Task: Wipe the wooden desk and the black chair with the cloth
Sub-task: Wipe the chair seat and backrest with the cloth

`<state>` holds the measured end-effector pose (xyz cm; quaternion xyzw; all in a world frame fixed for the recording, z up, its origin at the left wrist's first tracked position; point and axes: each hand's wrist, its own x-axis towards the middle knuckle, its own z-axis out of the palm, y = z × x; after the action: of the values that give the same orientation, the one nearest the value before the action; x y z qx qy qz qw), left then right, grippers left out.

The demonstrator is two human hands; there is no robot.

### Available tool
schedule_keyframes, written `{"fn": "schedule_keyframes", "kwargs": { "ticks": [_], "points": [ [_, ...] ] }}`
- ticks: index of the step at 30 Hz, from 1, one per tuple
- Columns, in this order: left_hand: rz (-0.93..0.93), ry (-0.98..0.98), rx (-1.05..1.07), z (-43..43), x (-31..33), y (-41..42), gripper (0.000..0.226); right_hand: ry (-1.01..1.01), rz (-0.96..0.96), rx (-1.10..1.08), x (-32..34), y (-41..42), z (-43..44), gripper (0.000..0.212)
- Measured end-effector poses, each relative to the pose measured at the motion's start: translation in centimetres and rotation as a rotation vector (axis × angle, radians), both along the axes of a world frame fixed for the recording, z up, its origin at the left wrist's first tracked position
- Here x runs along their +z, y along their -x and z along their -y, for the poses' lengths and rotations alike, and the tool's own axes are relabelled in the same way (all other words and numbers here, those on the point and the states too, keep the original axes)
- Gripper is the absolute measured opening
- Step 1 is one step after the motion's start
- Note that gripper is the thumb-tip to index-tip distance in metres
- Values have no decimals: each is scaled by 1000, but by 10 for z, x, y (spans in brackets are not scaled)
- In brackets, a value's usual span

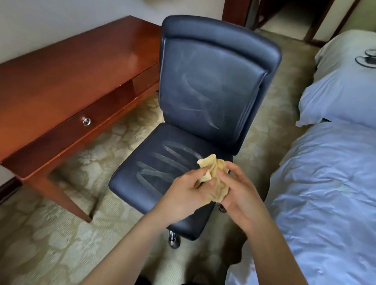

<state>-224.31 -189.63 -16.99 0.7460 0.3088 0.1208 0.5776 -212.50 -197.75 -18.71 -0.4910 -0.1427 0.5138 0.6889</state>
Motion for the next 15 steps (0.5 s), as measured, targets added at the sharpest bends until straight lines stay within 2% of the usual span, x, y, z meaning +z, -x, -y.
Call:
{"fn": "schedule_keyframes", "kwargs": {
  "ticks": [4, 6, 8, 10, 13, 15],
  "points": [
    [-64, -128, 126, 27, -6, -24, 36, 26, -29, 44, -2, -28, 23, 39],
    [-7, -61, 245, 33, -4, -31, 37, 54, -57, 34, -5, -37, 32, 39],
    [60, 66, 390, 35, 2, -37, 32, 101, -104, -5, -10, -44, 39, 31],
    [93, 87, 455, 35, 8, -41, 31, 156, -154, -43, -18, -48, 46, 22],
    [158, 0, 355, 44, 9, -45, 31, 208, -194, -81, -29, -45, 51, 17],
    [136, -100, 140, 54, 3, -48, 34, 151, -241, -56, -29, -39, 47, 22]
  ]
}}
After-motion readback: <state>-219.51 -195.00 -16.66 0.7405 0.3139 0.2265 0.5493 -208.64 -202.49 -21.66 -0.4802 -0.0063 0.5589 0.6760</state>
